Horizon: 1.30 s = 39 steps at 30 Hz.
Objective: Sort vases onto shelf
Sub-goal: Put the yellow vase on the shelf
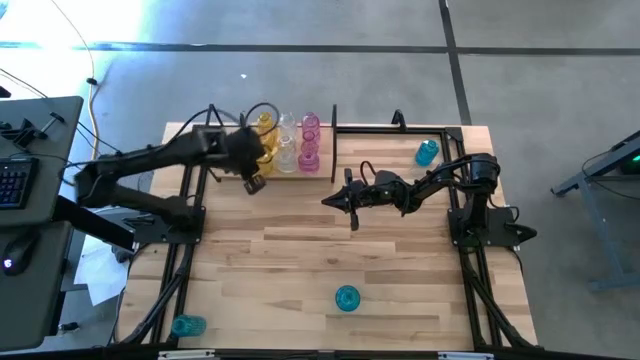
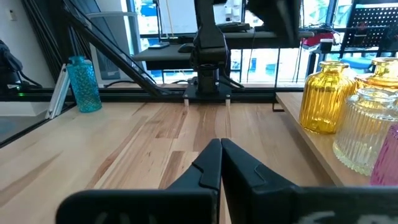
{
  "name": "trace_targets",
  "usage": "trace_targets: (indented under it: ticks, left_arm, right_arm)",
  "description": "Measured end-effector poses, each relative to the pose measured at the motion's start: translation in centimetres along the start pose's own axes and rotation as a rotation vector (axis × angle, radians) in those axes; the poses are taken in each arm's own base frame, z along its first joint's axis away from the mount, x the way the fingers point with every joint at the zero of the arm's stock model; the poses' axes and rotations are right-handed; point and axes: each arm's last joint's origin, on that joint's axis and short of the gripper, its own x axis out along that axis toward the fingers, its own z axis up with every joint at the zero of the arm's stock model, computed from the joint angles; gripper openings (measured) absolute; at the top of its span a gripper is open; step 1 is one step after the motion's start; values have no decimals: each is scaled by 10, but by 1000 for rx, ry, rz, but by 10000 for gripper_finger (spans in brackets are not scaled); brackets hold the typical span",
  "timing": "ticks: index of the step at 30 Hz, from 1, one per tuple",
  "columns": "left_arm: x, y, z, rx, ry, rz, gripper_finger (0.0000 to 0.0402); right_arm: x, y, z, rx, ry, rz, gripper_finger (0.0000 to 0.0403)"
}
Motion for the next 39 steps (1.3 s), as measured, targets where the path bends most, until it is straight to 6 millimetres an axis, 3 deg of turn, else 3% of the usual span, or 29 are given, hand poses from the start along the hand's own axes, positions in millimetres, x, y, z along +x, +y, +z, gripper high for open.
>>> trace_targets:
  ticks: [3,6,11,23,39]
  left_arm:
    - [12,-5,-23,-95,-54,-59,8]
    - [26,-9,-42,-163,-90,-83,4]
    - [51,-11,-59,-227,-160,-60,1]
    - [72,-4,-63,-279,-261,29,0]
    - [72,0,-56,-268,-320,7,0]
  right_arm:
    - [0,0,0,0,2,0,0]
    - [0,0,0,-1,2,0,0]
    - [0,0,-1,-1,6,-12,0]
    - [0,0,-1,1,12,-12,0]
    - [0,0,-1,1,12,-12,0]
